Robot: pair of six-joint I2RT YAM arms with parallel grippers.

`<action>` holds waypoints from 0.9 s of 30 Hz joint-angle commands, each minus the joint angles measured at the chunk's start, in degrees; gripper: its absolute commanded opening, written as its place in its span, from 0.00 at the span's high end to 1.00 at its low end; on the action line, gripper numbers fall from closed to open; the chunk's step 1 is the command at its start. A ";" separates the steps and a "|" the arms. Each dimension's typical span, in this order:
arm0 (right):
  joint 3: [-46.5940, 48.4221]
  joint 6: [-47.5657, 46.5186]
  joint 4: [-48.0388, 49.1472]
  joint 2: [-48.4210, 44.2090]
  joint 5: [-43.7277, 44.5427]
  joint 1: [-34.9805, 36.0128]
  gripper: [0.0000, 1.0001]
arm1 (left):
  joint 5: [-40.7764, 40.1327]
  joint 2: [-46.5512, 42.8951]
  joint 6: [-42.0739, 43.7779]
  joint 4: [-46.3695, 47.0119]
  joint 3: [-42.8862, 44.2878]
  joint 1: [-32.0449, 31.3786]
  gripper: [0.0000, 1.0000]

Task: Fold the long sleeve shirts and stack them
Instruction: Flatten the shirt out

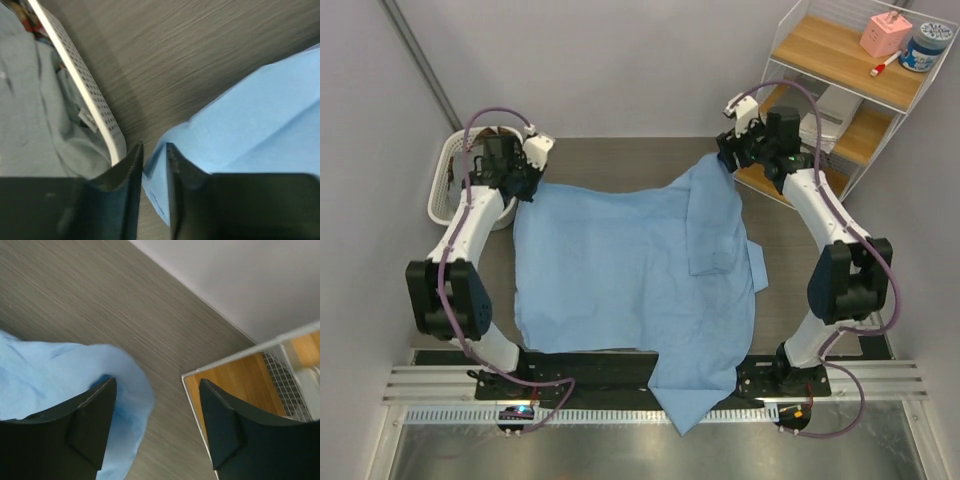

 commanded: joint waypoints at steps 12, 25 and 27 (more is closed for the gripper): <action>10.06 -7.68 -42.44 2.31 3.59 0.81 0.14 | 9.46 5.16 6.41 -20.16 5.40 -1.00 0.33; -2.97 -2.06 -42.90 5.72 -6.15 -2.44 0.55 | 17.20 2.16 4.91 -19.12 -3.86 -12.33 0.38; -3.23 0.56 -42.46 6.07 -8.10 -2.52 0.55 | 17.55 2.77 4.04 -17.36 -2.89 -16.81 0.37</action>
